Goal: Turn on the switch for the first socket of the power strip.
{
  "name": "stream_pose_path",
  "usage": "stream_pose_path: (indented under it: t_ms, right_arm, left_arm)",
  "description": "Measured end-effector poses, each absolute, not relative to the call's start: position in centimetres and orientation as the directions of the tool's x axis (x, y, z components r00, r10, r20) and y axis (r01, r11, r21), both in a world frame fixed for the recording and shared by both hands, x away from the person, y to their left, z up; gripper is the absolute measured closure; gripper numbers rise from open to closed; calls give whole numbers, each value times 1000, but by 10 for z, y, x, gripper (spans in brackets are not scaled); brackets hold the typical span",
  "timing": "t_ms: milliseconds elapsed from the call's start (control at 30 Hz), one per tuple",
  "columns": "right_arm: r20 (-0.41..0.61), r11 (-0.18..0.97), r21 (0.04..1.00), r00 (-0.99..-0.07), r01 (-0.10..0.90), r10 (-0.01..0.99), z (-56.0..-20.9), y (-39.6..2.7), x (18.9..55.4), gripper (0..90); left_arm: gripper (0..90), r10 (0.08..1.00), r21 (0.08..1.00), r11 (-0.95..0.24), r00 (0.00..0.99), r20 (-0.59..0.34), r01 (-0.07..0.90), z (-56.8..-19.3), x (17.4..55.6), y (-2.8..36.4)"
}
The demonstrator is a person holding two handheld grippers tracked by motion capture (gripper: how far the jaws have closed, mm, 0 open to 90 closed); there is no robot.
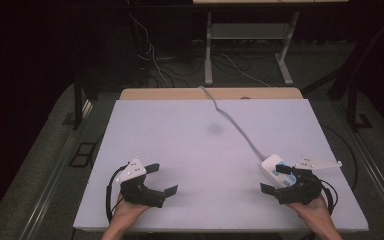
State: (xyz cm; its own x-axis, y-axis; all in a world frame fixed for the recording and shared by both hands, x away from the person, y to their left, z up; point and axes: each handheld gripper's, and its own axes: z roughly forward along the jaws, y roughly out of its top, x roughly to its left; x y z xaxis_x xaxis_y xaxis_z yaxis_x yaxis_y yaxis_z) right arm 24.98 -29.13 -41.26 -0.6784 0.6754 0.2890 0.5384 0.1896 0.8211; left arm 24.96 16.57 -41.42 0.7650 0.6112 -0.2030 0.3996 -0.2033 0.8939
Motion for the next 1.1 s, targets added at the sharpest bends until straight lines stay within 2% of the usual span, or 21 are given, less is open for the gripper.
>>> stream_pose_path:
  t_ms: [1100]
  right_arm:
    - [278, 221, 807, -683, 548, 676, -410, -288, 250, 1]
  left_arm:
    - [11, 608, 890, -188, 761, -226, 415, -415, 250, 170]
